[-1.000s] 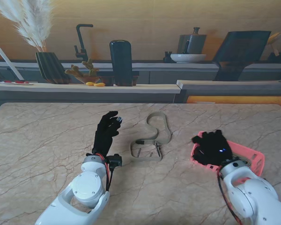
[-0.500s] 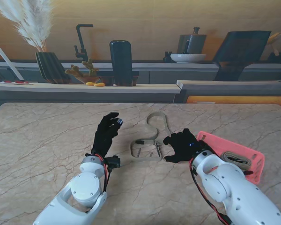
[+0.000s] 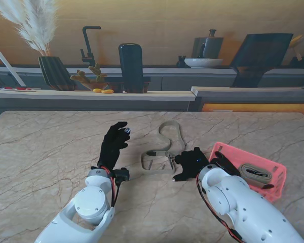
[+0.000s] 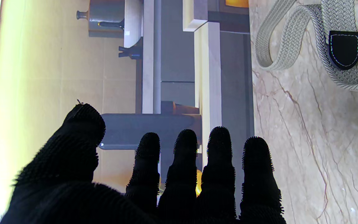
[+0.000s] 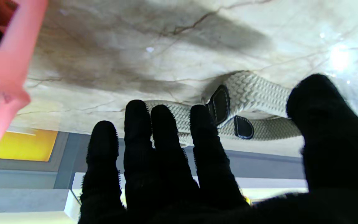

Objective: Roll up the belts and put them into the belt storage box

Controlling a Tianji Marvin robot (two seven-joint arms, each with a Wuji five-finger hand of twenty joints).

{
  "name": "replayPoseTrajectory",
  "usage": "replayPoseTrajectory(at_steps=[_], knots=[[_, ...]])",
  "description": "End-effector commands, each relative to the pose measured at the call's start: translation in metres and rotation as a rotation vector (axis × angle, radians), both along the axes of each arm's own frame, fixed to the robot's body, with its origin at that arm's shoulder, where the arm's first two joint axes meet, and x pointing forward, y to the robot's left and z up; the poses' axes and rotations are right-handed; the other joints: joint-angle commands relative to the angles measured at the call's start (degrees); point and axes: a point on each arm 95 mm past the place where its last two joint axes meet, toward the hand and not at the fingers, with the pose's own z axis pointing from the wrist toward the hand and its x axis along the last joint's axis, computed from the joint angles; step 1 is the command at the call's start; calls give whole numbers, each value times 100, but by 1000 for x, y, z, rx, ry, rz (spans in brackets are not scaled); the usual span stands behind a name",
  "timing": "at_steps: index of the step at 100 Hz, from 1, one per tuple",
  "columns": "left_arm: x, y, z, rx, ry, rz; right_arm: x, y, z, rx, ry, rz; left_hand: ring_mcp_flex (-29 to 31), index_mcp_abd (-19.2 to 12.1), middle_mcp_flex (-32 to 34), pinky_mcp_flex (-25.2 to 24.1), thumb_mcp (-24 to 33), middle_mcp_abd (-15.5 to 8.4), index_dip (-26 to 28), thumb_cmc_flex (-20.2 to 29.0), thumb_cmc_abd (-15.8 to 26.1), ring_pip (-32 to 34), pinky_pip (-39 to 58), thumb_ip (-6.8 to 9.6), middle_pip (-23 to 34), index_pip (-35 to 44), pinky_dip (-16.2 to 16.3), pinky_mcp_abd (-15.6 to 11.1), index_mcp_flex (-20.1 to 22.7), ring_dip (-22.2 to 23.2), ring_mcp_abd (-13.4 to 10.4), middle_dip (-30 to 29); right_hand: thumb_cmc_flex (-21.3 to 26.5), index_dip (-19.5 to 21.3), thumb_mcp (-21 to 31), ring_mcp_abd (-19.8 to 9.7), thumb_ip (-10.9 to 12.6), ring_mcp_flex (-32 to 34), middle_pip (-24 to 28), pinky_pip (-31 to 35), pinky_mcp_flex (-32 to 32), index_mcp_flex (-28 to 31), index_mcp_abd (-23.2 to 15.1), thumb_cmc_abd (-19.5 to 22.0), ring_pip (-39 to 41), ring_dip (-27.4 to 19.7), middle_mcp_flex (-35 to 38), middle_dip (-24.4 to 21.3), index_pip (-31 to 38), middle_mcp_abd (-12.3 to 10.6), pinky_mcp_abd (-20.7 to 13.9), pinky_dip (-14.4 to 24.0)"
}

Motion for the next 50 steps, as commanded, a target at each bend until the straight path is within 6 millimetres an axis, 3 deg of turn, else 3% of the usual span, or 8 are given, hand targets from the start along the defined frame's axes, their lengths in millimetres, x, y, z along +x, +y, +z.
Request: replayPoseTrajectory(at_steps=[1, 23, 50], knots=[[-3, -1, -1, -8, 0, 2, 2, 6, 0, -2, 7, -2, 99, -238, 136, 29, -147, -208, 66, 65, 149, 33, 157, 199, -53, -212, 82, 26, 83, 102, -87, 56, -301, -5, -131, 98, 163, -233, -58, -34, -120, -118, 239, -52, 5, 29, -228, 52, -163, 198, 156, 153], [-3, -1, -1, -11, 3, 5, 13, 19, -10, -13, 13, -8, 74, -239, 111, 24, -162, -213, 83, 82, 149, 7, 144, 204, -63, -221, 76, 27, 87, 101, -107, 66, -322, 29, -169, 163, 173, -254, 39, 47, -114, -83, 303, -44, 113, 62, -291, 83, -295, 273, 161, 219], [-1, 1, -2, -7, 4, 6, 21, 33, -25, -6, 32, 14, 53, -242, 93, 22, -180, -211, 92, 86, 145, -19, 140, 204, -71, -235, 74, 26, 75, 95, -121, 68, -131, 369, -219, 133, 195, -165, 371, 255, -108, -43, 4, 41, 439, 143, -202, 167, -38, 220, 153, 199]])
